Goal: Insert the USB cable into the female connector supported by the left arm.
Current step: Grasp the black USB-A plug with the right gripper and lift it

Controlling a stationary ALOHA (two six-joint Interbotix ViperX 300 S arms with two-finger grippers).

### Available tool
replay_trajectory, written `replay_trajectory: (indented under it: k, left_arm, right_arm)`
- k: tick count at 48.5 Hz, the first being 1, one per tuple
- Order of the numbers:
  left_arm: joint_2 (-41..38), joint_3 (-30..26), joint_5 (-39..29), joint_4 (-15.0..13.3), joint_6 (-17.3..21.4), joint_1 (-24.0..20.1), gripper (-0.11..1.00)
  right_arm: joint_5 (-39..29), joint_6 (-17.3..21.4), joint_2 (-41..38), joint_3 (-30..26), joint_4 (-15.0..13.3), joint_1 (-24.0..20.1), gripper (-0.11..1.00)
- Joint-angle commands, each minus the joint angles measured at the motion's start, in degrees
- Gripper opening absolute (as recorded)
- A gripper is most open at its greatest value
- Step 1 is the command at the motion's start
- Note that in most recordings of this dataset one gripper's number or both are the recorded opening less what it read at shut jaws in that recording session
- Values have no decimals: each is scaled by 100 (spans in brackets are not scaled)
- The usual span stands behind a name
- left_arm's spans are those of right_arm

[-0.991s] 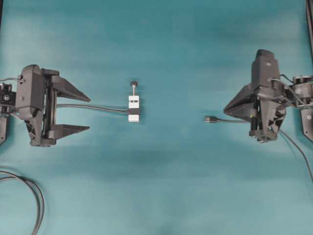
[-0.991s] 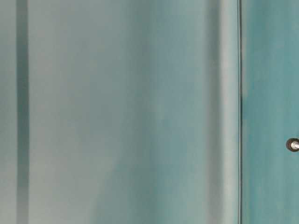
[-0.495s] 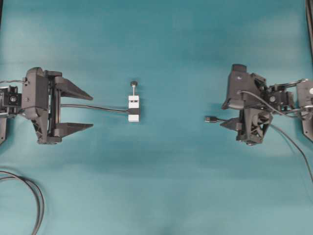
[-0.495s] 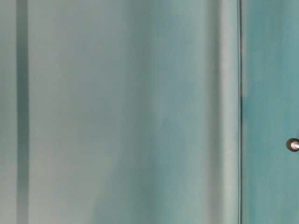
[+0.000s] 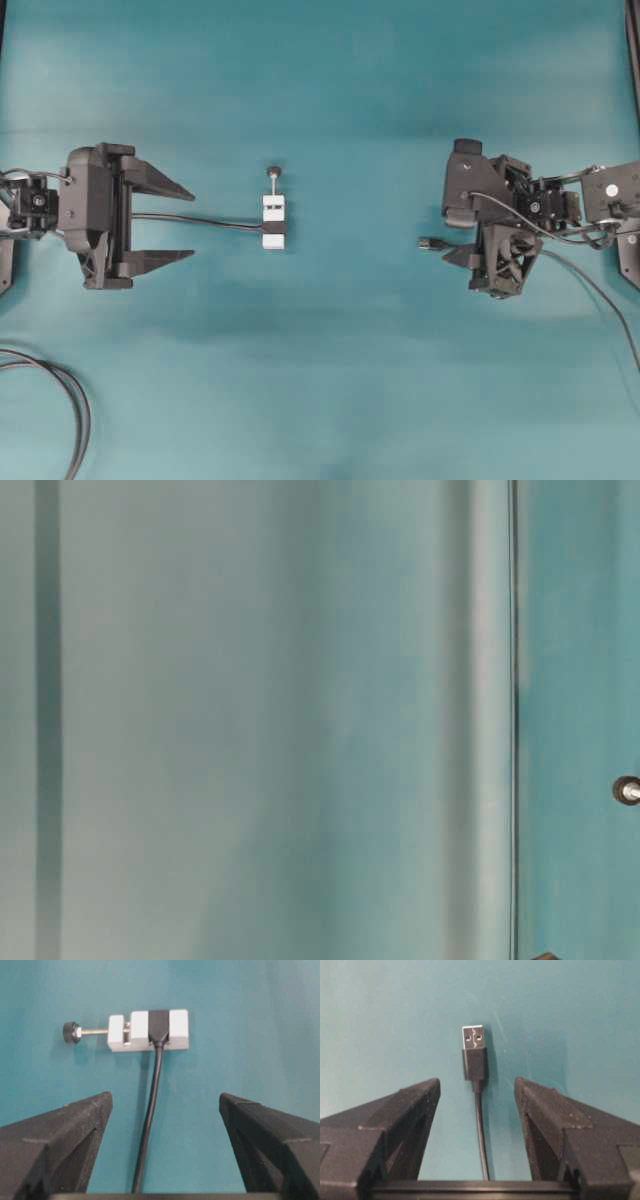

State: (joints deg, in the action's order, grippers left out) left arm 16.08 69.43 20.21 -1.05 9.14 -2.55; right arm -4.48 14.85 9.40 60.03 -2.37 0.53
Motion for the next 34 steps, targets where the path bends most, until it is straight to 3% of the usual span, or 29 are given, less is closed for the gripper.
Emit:
replay_trajectory:
  k: [1,20,34]
  left_arm:
    - [-53,-35,158,0,167,-97,93]
    - [-439,0,896,-9,202,-290,93]
    - [-826,0,1116,-9,202,-290,93]
  right_arm:
    - [26,9,-26,-149,-18,9,63]
    - [-246,9,-387,-369,-18,0,61]
    - [-563,9,-589,-554,-18,-9,43]
